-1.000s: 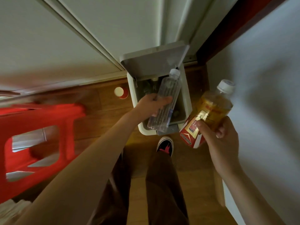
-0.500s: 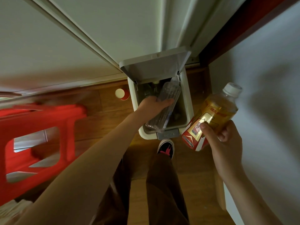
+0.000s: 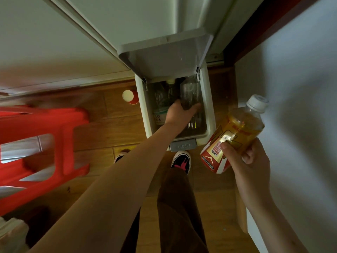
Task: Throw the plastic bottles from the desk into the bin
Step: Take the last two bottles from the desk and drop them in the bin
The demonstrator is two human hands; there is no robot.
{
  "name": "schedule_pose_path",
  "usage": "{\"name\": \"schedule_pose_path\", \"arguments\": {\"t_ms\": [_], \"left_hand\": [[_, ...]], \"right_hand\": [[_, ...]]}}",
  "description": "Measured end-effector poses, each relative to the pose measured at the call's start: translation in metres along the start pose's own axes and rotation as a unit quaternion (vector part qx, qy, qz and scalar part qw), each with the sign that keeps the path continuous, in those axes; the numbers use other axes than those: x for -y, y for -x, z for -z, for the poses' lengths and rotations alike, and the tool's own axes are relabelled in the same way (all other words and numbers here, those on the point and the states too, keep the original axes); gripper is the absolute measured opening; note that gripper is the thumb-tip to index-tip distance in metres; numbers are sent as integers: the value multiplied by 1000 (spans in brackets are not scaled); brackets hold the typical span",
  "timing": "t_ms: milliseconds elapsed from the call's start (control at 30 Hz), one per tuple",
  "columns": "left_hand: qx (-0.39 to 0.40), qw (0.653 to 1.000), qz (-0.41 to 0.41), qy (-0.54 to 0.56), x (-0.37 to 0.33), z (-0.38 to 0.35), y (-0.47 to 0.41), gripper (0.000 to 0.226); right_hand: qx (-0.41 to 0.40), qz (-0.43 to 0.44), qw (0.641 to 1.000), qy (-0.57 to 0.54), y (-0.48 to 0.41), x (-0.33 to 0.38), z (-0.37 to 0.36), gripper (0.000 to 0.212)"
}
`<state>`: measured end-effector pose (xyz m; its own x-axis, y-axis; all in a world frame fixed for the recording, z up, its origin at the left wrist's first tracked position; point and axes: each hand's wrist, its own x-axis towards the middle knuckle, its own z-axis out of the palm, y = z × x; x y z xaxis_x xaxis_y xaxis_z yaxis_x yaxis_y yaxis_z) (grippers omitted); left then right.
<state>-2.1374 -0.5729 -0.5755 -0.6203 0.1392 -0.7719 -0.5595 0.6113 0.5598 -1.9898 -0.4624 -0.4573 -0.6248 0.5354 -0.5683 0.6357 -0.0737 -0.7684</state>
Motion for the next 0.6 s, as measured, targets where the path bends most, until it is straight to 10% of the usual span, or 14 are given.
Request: {"name": "schedule_pose_path", "arguments": {"t_ms": [367, 600], "left_hand": [[39, 997, -16, -64, 7, 18, 27, 55], [-104, 978, -178, -40, 9, 68, 67, 30]], "right_hand": [[17, 6, 1000, 18, 6, 9, 2, 62], [56, 8, 998, 11, 4, 30, -18, 51]]}}
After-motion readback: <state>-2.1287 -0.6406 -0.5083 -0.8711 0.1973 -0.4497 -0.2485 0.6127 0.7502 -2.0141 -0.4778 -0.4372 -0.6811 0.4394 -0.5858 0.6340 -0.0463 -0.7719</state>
